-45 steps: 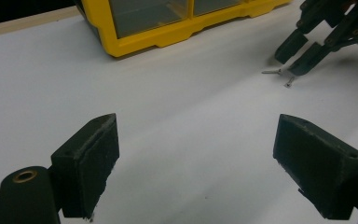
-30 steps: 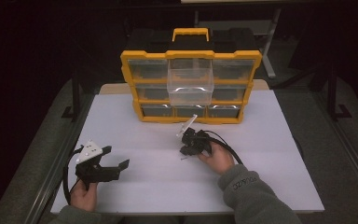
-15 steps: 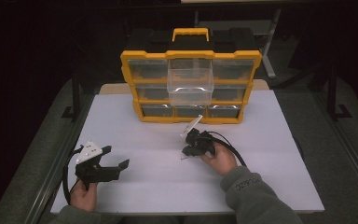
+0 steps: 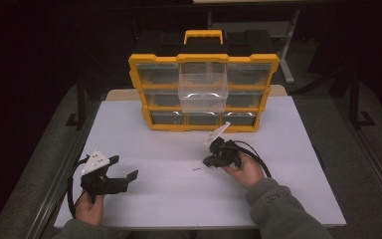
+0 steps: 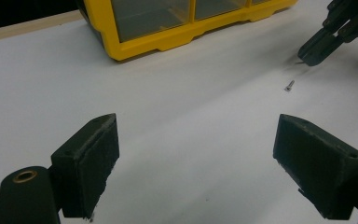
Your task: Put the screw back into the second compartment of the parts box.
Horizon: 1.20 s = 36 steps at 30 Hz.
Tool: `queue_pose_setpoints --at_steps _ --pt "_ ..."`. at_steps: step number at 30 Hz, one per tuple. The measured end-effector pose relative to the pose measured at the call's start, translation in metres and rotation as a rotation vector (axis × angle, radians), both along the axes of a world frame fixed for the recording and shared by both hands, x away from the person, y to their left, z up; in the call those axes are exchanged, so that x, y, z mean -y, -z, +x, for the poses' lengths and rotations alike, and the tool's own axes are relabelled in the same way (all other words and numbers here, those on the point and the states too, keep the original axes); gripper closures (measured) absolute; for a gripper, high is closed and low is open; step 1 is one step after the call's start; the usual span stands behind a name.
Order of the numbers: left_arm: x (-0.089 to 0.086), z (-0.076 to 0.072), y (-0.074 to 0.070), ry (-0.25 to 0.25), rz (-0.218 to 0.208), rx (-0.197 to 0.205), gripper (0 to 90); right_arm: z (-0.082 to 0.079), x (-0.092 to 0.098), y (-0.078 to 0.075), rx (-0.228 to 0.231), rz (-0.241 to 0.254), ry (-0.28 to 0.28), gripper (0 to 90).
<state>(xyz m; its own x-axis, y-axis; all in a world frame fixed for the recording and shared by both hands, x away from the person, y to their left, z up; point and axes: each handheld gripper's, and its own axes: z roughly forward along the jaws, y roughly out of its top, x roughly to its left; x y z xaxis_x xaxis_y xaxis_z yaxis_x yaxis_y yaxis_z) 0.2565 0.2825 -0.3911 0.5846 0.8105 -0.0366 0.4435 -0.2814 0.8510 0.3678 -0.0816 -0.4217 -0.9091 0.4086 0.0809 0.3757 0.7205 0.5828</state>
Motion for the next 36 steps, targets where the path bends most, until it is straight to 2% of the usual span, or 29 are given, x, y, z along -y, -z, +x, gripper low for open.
queue_pose_setpoints --at_steps 1,4,7,9,12,20,26,27,28,30,33,34,35,36 --pt "0.000 0.000 0.000 0.000 0.004 -0.001 13.9 0.001 0.003 -0.001 0.005 0.004 -0.007 85.1" --pt "0.000 0.000 0.000 0.002 -0.001 0.001 13.9 -0.003 0.011 -0.008 -0.035 -0.004 0.019 85.1" --pt "0.000 0.000 0.000 0.002 0.000 0.001 13.9 -0.003 0.020 -0.013 -0.027 -0.002 0.013 85.0" --pt "0.000 0.000 0.000 0.002 0.004 0.000 13.9 -0.003 0.027 -0.017 -0.040 0.015 0.023 85.1" --pt "0.000 0.000 0.000 0.003 0.007 0.001 13.9 -0.003 0.034 -0.022 -0.041 0.015 0.024 85.0" --pt "0.000 0.000 0.000 0.004 0.007 0.002 13.9 -0.004 0.067 -0.054 -0.054 0.039 0.058 85.0" --pt "0.001 0.000 0.000 0.004 0.005 0.003 13.9 -0.001 0.082 -0.082 -0.048 0.043 0.044 84.9" --pt "0.001 0.000 0.000 0.004 0.005 0.002 13.9 0.001 0.085 -0.086 -0.031 0.039 0.032 84.9" --pt "0.001 0.000 0.000 0.004 0.005 0.002 13.9 0.001 0.085 -0.086 -0.031 0.039 0.032 84.9" --pt "0.001 0.000 0.000 0.004 0.006 0.001 13.9 0.004 0.091 -0.102 -0.023 0.042 0.019 84.9" --pt "0.001 0.000 0.000 0.005 0.006 0.005 13.9 0.006 0.097 -0.118 -0.018 0.044 0.020 84.9" --pt "0.001 0.000 0.000 0.005 0.008 0.004 13.9 0.007 0.101 -0.130 -0.012 0.047 0.024 84.9" --pt "0.000 0.000 0.000 0.004 0.007 0.003 13.9 0.007 0.101 -0.130 -0.012 0.047 0.024 84.9" --pt "0.000 0.000 0.000 0.005 0.008 0.004 13.9 0.007 0.102 -0.136 -0.020 0.047 0.027 84.9"
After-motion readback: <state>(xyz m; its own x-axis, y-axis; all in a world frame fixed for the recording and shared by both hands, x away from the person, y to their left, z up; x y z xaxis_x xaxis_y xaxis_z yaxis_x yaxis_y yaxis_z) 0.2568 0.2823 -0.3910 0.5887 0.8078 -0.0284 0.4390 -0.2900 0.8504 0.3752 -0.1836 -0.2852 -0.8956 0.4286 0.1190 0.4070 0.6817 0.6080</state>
